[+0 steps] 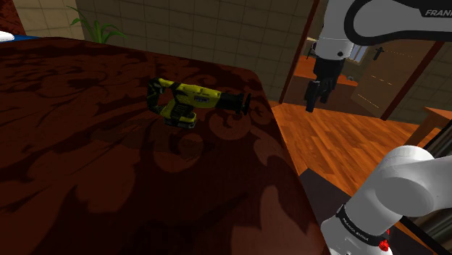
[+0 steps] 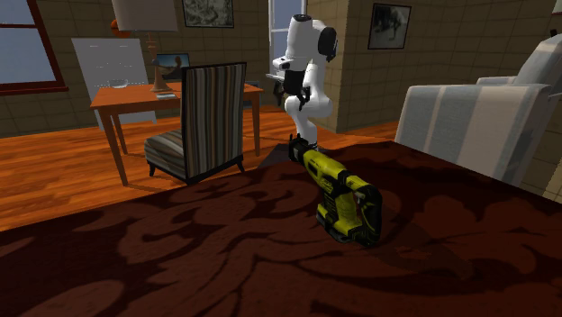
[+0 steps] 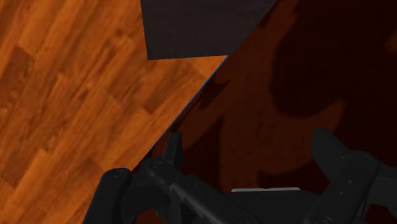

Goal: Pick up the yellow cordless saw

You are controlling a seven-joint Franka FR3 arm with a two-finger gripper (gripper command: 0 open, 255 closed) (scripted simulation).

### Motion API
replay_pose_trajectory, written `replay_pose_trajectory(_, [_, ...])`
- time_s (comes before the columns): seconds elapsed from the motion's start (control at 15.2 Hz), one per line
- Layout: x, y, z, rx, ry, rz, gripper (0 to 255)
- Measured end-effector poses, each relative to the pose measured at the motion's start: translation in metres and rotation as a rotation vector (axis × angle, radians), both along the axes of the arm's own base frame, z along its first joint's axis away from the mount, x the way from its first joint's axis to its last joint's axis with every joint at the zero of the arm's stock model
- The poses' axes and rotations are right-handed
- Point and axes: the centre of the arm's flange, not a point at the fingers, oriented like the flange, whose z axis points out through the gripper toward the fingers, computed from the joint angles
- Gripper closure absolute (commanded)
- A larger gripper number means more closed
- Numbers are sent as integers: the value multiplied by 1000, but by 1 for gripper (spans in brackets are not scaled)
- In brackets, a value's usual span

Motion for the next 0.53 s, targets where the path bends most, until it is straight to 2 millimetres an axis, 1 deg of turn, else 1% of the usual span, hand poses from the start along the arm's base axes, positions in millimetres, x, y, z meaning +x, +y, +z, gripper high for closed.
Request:
replay_pose_trajectory(0.07, [0, 0, 0, 0, 0, 0, 0])
replay_pose_trajectory(0.2, [13, 4, -3, 5, -5, 29, 0])
replay_pose_trajectory(0.33, [33, 5, -6, 13, -12, 73, 0])
replay_pose_trajectory(0.4, [46, 8, -8, 17, -17, 96, 0])
replay_pose_trajectory(0.46, [54, 11, -11, 21, -21, 120, 0])
replay_pose_trajectory(0.53, [69, 14, -11, 26, -26, 144, 0])
